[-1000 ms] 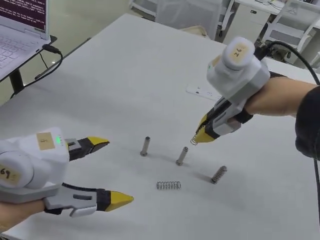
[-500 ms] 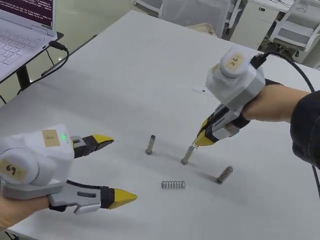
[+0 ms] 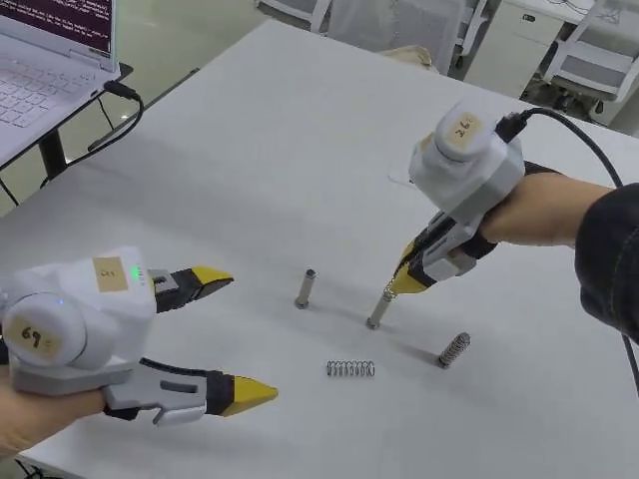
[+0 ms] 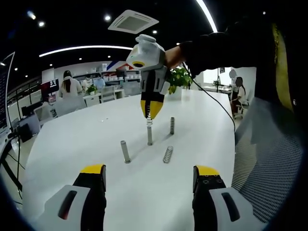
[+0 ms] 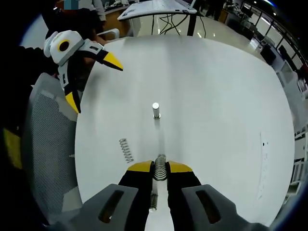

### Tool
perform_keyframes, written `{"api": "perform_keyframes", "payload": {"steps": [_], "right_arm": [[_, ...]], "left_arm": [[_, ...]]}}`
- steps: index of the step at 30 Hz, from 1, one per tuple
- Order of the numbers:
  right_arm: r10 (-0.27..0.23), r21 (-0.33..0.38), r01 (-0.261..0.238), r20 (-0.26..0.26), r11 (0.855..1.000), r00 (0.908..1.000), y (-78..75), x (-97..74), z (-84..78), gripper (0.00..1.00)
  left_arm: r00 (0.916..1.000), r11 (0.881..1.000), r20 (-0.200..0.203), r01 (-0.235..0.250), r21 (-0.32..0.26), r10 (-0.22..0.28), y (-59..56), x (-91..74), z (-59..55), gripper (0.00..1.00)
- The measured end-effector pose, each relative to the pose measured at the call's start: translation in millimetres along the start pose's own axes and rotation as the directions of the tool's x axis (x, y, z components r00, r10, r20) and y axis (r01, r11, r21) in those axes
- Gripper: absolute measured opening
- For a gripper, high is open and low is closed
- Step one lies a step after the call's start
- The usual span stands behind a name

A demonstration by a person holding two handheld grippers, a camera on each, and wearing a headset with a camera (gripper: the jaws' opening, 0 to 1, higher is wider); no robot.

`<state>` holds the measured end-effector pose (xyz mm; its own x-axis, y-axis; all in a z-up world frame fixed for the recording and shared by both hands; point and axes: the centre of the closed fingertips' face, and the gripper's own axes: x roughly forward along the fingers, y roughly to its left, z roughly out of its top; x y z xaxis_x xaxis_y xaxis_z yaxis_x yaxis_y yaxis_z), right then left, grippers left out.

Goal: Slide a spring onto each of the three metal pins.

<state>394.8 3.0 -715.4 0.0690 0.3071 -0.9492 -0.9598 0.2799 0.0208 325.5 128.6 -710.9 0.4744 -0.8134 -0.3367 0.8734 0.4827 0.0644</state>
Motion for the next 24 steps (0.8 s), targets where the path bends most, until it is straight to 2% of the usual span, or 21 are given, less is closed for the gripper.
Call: {"api": "perform_keyframes", "payload": {"steps": [24], "right_arm": [[0.002,-0.01,-0.002,-0.019,1.0,0.9998,-1.5,8.1,-4.1,0.08]], "left_arm": [[0.9999,1.0,-0.004,0.012,-0.003,-0.012,-1.0,0.8,-3.2,0.67]]}}
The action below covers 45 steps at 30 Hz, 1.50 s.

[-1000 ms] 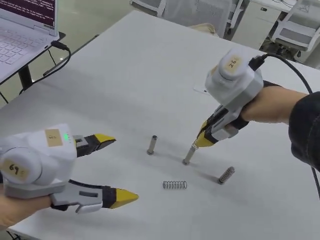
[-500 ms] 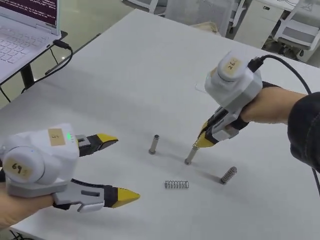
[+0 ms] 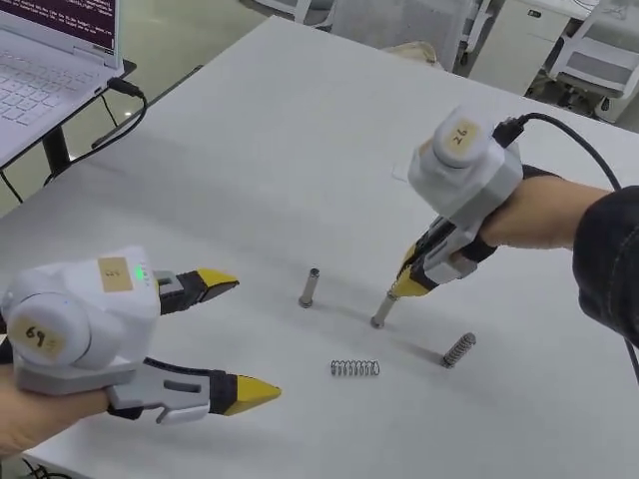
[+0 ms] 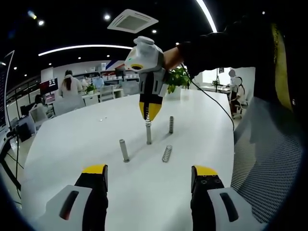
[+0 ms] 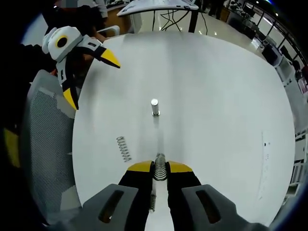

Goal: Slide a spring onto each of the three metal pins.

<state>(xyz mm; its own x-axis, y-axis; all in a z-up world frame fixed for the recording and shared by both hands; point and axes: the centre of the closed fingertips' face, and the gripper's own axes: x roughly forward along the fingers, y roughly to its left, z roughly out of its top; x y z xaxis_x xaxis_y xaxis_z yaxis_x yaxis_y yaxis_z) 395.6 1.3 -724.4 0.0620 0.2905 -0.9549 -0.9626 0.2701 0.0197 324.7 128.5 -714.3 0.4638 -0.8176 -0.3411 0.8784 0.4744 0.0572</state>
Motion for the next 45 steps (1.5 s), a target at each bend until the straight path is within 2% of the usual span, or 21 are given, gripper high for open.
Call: {"api": "perform_keyframes", "payload": {"steps": [10,30,45], "right_arm": [[0.006,0.011,-0.007,0.005,1.0,1.0,2.6,8.5,-3.9,0.08],[0.031,0.015,-0.031,-0.022,0.999,0.9993,11.8,35.8,-18.6,0.08],[0.033,0.02,-0.032,-0.023,0.999,0.9992,14.1,46.4,-23.4,0.08]], "left_arm": [[1.0,1.0,-0.006,0.005,0.003,-0.005,-0.3,0.1,-0.7,0.66],[0.9999,1.0,-0.009,0.01,0.004,-0.01,-1.7,0.4,-0.8,0.64],[0.9999,1.0,-0.009,0.013,0.006,-0.012,-2.5,0.8,-0.6,0.64]]}}
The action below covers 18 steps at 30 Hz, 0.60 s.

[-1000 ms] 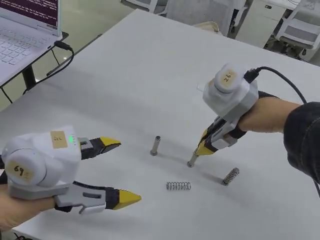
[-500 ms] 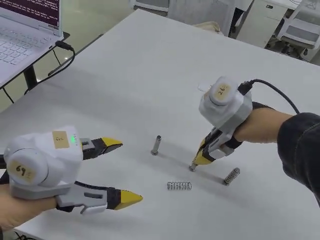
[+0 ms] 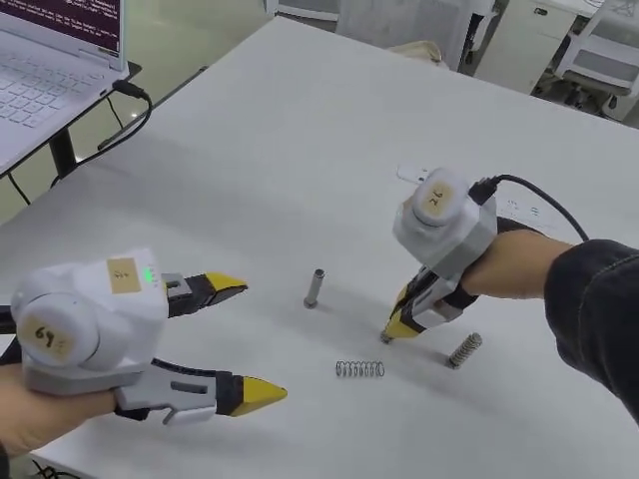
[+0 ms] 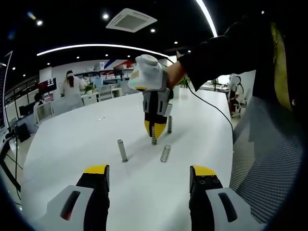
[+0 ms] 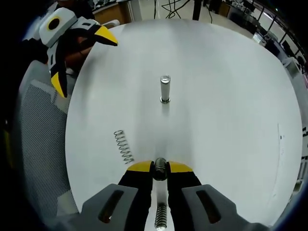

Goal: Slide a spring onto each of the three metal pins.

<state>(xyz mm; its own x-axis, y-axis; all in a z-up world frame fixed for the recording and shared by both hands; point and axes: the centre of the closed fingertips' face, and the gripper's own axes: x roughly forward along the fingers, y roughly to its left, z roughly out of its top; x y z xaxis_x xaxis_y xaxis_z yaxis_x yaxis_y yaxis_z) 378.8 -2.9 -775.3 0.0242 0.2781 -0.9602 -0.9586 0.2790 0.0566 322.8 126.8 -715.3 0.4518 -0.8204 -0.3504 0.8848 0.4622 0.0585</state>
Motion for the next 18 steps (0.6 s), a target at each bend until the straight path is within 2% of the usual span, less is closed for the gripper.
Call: {"api": "perform_keyframes", "payload": {"steps": [14,18], "right_arm": [[-0.002,0.003,0.002,0.007,1.0,1.0,0.3,2.3,0.7,0.09],[-0.001,0.006,0.001,0.012,1.0,0.9999,0.7,2.6,0.6,0.13]], "left_arm": [[1.0,1.0,0.0,0.003,-0.001,-0.003,-1.0,0.1,0.9,0.63],[1.0,1.0,-0.001,0.005,-0.001,-0.005,-0.9,0.2,1.0,0.63]]}}
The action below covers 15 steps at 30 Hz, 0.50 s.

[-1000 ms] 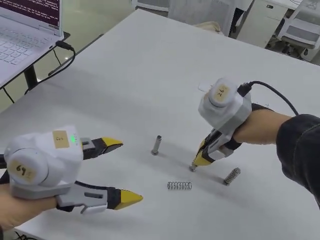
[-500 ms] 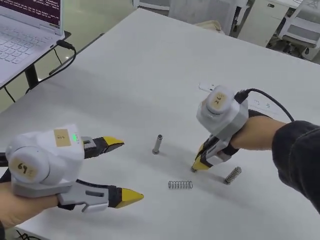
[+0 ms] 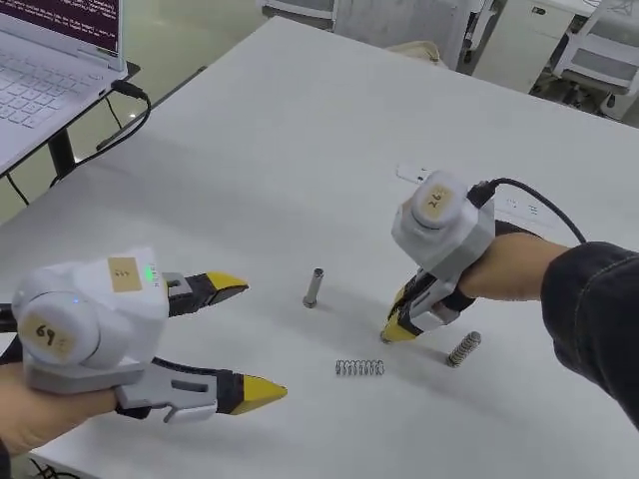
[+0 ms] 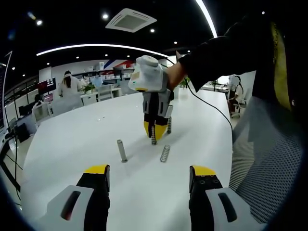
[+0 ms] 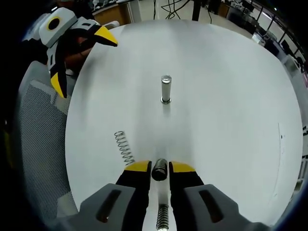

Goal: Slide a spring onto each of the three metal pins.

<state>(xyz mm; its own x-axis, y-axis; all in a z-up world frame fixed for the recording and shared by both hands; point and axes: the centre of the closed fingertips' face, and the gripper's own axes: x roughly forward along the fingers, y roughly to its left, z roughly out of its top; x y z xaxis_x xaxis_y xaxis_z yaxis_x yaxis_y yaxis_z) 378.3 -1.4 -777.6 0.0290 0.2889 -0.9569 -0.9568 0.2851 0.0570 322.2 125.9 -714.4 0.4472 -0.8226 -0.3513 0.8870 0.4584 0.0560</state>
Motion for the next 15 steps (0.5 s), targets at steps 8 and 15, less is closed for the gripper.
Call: {"api": "perform_keyframes", "payload": {"steps": [8,15], "right_arm": [[-0.004,0.002,0.004,0.011,1.0,0.9999,0.4,-2.7,-0.3,0.18],[-0.013,0.012,0.013,0.042,1.0,0.999,-0.5,-10.4,3.5,0.21]], "left_arm": [[1.0,1.0,-0.003,0.005,0.0,-0.005,-1.4,1.2,-0.5,0.63],[0.9999,1.0,-0.005,0.012,0.003,-0.012,-2.9,2.7,0.9,0.62]]}}
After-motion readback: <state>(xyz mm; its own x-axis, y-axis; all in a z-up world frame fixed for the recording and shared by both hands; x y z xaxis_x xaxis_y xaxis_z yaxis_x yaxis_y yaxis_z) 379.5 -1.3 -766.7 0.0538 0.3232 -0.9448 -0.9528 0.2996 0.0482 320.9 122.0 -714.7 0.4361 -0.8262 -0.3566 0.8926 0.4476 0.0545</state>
